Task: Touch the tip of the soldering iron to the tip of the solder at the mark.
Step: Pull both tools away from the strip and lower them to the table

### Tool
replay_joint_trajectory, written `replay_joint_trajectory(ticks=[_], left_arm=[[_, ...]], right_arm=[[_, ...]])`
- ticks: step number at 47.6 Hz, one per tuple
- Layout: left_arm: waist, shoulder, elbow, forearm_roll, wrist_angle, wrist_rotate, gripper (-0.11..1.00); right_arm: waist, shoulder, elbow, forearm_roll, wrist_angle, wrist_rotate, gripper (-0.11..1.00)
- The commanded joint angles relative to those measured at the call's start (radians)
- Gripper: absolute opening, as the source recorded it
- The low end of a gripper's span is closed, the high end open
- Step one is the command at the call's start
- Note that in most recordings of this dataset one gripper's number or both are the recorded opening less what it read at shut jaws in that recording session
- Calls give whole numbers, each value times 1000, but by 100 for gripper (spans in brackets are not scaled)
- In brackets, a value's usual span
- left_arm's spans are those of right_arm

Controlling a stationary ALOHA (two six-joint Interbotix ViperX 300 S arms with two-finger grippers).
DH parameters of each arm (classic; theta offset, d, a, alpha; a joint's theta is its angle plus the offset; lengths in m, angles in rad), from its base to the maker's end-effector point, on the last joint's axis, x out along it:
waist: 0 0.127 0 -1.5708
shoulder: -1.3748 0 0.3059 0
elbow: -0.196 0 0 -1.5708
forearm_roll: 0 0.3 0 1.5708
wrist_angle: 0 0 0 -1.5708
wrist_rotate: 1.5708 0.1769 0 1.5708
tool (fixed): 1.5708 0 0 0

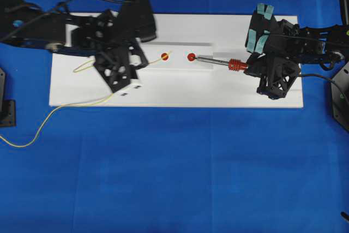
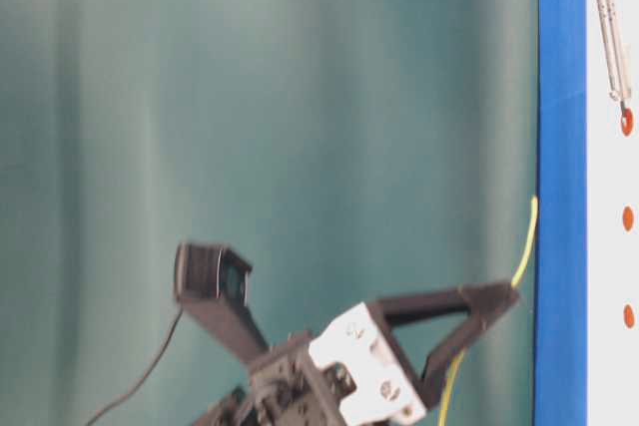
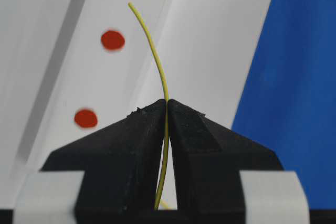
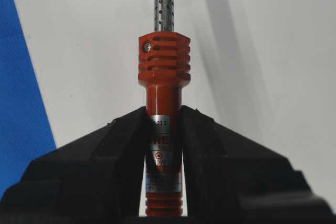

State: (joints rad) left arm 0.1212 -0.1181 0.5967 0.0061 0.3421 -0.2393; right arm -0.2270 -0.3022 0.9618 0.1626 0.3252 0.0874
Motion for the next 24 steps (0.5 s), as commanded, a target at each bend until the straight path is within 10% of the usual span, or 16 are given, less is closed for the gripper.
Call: replay_joint_trajectory(ticks=[1, 24], left_arm=[[2, -46, 20, 2, -29, -6, 3], [-8, -86, 78, 2, -77, -9, 3]], right_arm=[[-2, -6, -23, -2, -6, 2, 6], [-2, -219, 46, -2, -3, 2, 6]])
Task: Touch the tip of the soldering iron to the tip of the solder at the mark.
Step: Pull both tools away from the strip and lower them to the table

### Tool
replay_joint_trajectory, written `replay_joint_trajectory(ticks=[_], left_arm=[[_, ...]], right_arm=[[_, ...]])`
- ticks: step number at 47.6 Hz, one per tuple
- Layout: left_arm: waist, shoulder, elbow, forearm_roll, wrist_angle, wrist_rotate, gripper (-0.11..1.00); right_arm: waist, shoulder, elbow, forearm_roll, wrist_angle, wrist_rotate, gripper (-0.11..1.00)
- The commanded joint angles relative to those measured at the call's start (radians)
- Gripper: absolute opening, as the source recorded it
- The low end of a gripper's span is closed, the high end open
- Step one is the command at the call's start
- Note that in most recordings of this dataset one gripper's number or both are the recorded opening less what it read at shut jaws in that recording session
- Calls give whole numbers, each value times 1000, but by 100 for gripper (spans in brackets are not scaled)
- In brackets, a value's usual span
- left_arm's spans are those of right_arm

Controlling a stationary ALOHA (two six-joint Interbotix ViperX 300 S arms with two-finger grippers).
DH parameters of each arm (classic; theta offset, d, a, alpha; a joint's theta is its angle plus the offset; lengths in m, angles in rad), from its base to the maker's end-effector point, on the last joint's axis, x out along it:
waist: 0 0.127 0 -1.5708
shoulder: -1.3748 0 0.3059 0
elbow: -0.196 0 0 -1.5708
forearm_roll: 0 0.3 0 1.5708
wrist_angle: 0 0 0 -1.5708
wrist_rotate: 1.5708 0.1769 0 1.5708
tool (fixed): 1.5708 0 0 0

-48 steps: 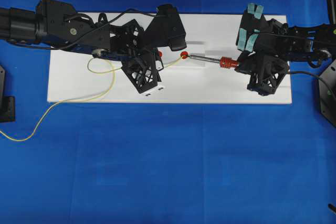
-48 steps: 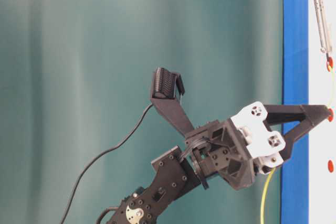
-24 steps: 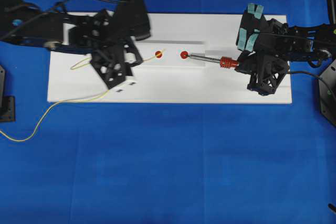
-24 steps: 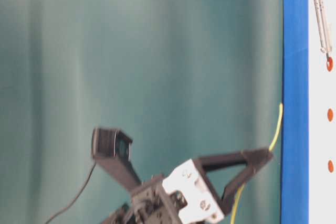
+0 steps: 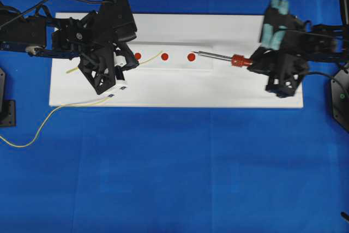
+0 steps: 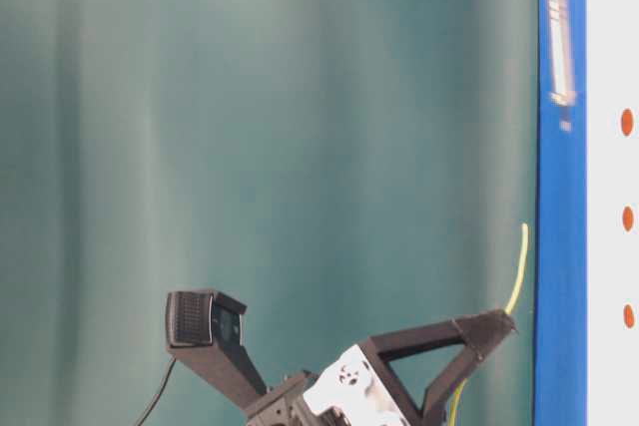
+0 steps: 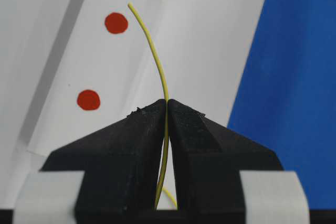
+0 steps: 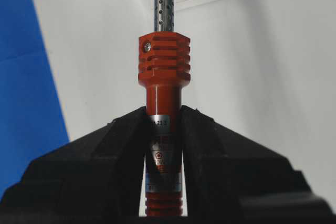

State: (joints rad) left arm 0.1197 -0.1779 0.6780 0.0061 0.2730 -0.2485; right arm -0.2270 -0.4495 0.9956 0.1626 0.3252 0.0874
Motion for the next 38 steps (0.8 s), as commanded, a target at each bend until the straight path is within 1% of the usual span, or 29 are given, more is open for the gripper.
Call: replay_joint_trajectory(ticks=[1, 8, 13, 20, 29, 34, 38], left_arm=[[-5, -29, -2, 3, -8, 0, 3], [-6, -49, 23, 2, -14, -2, 3], [-8, -69, 41, 2, -32, -2, 3], [-11, -87, 67, 2, -74, -2, 3], [-29, -94, 72, 0, -83, -3, 3], [-69, -103, 69, -3, -86, -9, 3], [-120, -115, 74, -3, -97, -32, 3]], right_arm=[[-2, -89, 18, -2, -5, 2, 6], [-2, -201, 61, 0, -3, 3, 6], [-2, -253, 83, -2, -2, 3, 6], [-2, -249, 89, -2, -2, 3, 6], [0, -232, 81, 3, -6, 3, 6], [44, -238, 72, 18, -9, 5, 6], [121, -244, 66, 32, -25, 5, 6]])
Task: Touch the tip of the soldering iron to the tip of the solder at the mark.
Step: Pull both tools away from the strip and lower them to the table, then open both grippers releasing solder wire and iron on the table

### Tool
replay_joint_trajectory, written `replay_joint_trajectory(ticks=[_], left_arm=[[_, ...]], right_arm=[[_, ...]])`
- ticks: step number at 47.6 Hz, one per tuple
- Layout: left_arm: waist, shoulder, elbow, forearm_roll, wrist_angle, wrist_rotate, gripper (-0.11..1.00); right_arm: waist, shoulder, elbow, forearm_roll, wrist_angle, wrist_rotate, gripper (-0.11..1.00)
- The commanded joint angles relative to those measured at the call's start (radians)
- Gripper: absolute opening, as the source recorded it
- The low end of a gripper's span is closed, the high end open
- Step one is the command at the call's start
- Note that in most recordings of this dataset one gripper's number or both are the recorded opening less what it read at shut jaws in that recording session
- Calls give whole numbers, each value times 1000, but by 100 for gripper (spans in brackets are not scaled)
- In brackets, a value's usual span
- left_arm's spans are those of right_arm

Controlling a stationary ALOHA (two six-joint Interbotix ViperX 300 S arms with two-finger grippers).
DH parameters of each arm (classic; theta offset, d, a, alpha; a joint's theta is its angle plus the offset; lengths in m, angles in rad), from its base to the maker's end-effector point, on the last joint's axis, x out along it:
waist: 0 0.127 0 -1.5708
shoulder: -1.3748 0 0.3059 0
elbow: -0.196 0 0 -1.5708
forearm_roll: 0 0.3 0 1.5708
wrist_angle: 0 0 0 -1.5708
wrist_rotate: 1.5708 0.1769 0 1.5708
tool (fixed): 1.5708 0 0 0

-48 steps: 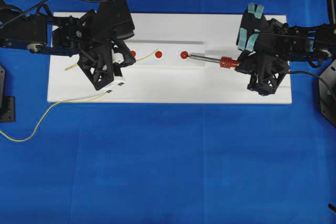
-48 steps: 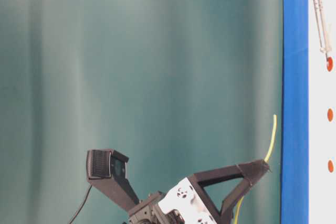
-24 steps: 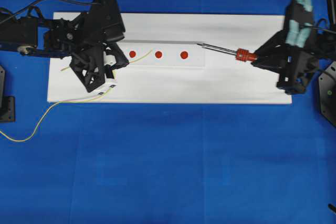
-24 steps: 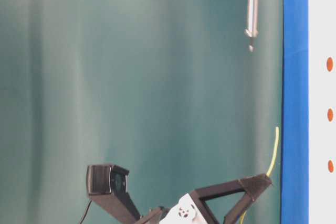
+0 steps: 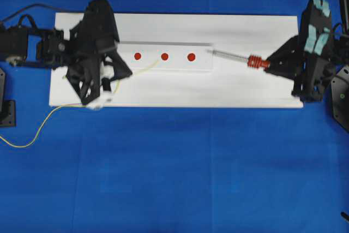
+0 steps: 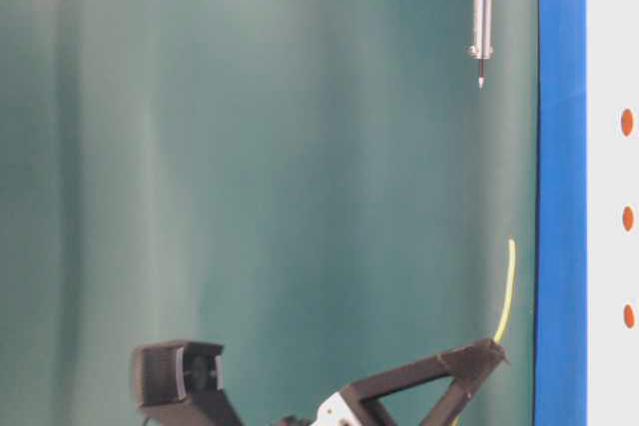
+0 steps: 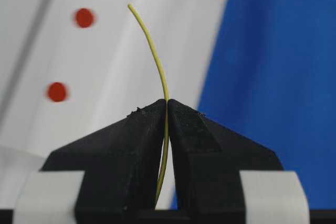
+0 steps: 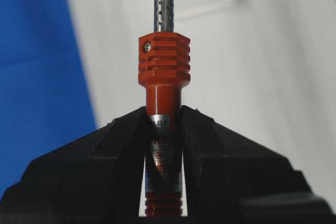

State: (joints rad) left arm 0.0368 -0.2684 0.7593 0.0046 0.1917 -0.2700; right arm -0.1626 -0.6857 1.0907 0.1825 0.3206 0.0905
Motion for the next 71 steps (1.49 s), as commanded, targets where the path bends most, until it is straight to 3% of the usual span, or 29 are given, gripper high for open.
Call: replay_joint_trajectory(ticks=[1, 13, 26, 33, 44, 59, 68, 71], left_arm=[[-52, -28, -6, -2, -20, -18, 3], [-275, -43, 40, -2, -137, -107, 3], [-420, 37, 146, -2, -417, -106, 3], [-454, 120, 178, -2, -543, -104, 3], [-468, 298, 163, -2, -592, -101, 3], [-463, 362, 163, -2, -601, -97, 3], [-462, 359, 167, -2, -575, -95, 3], [-463, 356, 163, -2, -569, -97, 5]], right_arm=[[77, -9, -31, 14, -25, 2, 6], [339, 12, -32, 23, -140, 2, 6], [476, 161, -26, 23, -278, 2, 6], [522, 299, -15, 25, -416, 2, 6], [563, 541, -44, 71, -554, 2, 6], [597, 761, -127, 112, -595, 3, 6], [615, 773, -149, 137, -591, 5, 7], [617, 772, -150, 152, -588, 5, 15]])
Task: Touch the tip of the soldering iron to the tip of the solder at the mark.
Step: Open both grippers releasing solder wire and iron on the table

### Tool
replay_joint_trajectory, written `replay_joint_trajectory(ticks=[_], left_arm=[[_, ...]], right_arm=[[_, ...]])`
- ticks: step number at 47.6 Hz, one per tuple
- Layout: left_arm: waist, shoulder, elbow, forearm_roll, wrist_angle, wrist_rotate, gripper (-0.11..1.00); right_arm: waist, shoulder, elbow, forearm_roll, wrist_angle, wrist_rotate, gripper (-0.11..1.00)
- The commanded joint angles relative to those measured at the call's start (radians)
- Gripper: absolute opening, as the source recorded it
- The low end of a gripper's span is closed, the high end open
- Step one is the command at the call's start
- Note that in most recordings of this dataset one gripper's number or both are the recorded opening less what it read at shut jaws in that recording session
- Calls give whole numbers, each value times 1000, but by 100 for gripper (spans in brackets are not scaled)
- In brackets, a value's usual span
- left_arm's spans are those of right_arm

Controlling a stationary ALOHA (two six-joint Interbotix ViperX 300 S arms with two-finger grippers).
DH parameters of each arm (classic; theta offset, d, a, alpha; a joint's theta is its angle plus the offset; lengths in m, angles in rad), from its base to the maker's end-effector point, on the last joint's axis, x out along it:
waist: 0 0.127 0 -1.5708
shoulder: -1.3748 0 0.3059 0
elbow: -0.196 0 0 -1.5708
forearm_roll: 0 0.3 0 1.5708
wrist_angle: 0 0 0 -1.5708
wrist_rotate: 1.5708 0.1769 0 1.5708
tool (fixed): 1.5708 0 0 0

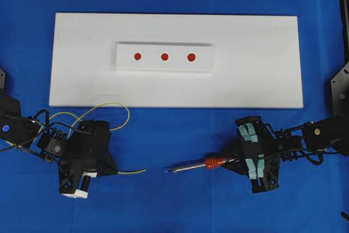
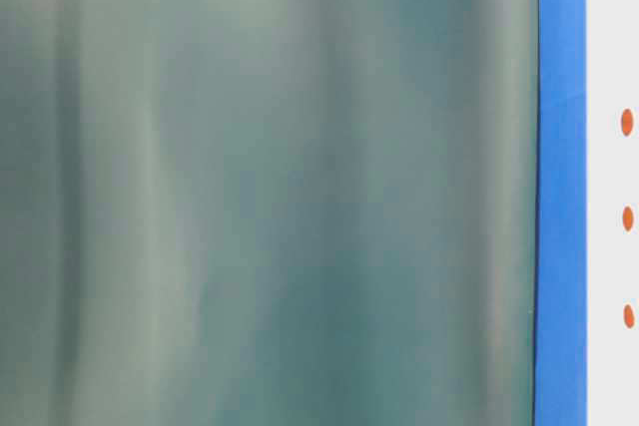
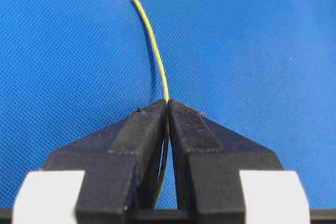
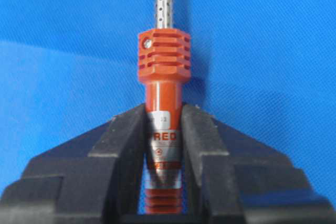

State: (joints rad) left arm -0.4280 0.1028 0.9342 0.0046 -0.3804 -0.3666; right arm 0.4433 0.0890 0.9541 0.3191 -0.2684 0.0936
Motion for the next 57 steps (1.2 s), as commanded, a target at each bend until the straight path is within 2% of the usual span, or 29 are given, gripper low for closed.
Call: replay_joint_trajectory(ticks=[1, 4, 11, 13, 15, 20, 24, 32, 38, 46, 52, 57], left_arm=[[2, -17, -14, -2, 3, 0, 9], [2, -29, -20, -2, 14, 2, 24], [6, -112, -23, 0, 104, 3, 69], [11, -147, -23, 0, 144, 3, 80], [17, -189, -23, 0, 189, 5, 86], [49, -298, -25, 2, 298, 18, 84], [83, -376, -21, 2, 348, 52, 82], [169, -515, -5, 2, 374, 184, 82], [252, -595, 28, 2, 374, 261, 82], [337, -689, 77, 3, 347, 287, 81], [383, -782, 130, 3, 327, 290, 81], [408, -864, 179, 3, 314, 290, 81]], right_arm=[[12, -6, -15, 20, 5, 0, 21], [12, -17, -18, 29, 18, 0, 37], [12, -106, -25, 29, 78, -8, 80], [11, -146, -25, 28, 95, -12, 88], [6, -198, -23, 23, 117, -18, 87], [-20, -327, -17, 6, 175, -43, 78], [-52, -417, -9, -9, 219, -67, 77], [-161, -603, 18, -60, 288, -117, 77], [-276, -735, 54, -94, 311, -135, 77], [-391, -897, 97, -147, 350, -141, 77], [-436, -985, 138, -173, 360, -141, 76], [-460, -1048, 184, -176, 360, -141, 76]])
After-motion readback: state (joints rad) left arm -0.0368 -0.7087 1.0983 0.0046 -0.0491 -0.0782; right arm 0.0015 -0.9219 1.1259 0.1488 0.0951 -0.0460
